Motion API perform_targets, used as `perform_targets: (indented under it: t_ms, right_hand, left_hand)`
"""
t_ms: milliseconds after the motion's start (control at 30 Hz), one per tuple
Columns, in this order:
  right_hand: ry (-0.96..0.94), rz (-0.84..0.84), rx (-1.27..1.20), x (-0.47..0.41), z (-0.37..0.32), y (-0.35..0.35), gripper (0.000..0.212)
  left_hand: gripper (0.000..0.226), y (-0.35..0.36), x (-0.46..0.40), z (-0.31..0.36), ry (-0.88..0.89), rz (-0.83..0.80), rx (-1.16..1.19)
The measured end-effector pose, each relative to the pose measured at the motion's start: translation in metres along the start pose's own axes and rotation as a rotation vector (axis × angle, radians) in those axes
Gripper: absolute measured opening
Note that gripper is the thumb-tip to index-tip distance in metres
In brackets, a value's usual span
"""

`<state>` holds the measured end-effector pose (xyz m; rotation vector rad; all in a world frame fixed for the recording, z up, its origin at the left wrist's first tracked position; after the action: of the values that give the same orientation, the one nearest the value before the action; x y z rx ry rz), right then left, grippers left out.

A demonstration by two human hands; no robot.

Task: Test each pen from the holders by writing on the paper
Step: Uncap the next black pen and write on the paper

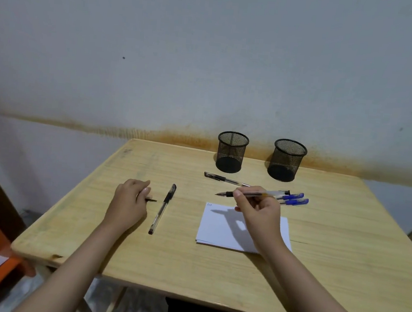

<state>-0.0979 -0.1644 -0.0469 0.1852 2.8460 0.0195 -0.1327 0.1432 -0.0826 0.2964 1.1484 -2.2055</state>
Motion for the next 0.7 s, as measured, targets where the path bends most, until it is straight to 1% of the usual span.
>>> perform_targets:
  t_ms: [67, 100, 133, 200, 300, 400, 533, 600, 700]
  right_hand:
    - [0.021, 0.006, 0.006, -0.006, 0.003, -0.001, 0.010]
    - [0.030, 0.005, 0.013, -0.009, 0.005, 0.000, 0.010]
    - [0.039, 0.004, 0.024, -0.012, 0.006, 0.002, 0.010]
    - [0.085, 0.005, 0.036, -0.018, 0.012, 0.007, 0.012]
    - [0.217, -0.015, 0.032, -0.026, 0.031, 0.017, 0.013]
    - [0.282, -0.102, 0.049, -0.031, 0.045, 0.031, 0.014]
    - [0.301, -0.150, 0.119, -0.035, 0.053, 0.040, 0.019]
    - [0.272, -0.131, 0.162, -0.037, 0.054, 0.041, 0.023]
    - [0.204, -0.060, 0.189, -0.038, 0.055, 0.039, 0.028]
  left_hand:
    - [0.028, -0.004, 0.009, 0.027, 0.027, 0.044, 0.087]
    - [0.029, -0.003, 0.015, 0.043, 0.058, 0.040, 0.135]
    - [0.031, 0.001, 0.023, 0.061, 0.092, 0.016, 0.173]
    - [0.038, 0.016, 0.038, 0.088, 0.144, -0.086, 0.213]
    - [0.045, 0.047, 0.058, 0.106, 0.187, -0.270, 0.144]
    - [0.052, 0.067, 0.068, 0.103, 0.209, -0.376, 0.045]
    - [0.057, 0.076, 0.070, 0.098, 0.247, -0.397, -0.063]
    - [0.059, 0.077, 0.071, 0.099, 0.259, -0.392, -0.078]
    - [0.056, 0.079, 0.072, 0.097, 0.258, -0.400, -0.103]
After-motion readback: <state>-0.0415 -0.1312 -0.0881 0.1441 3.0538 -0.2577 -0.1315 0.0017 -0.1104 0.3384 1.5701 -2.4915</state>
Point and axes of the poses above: each hand's wrist, its own x-axis away from the middle knuckle, its own y-axis out of the palm, z = x × y, the point moved 8 cm from there along -x, towards the middle knuckle, and after that the axes turned 9 degrees about z, right-handed, at the moved point
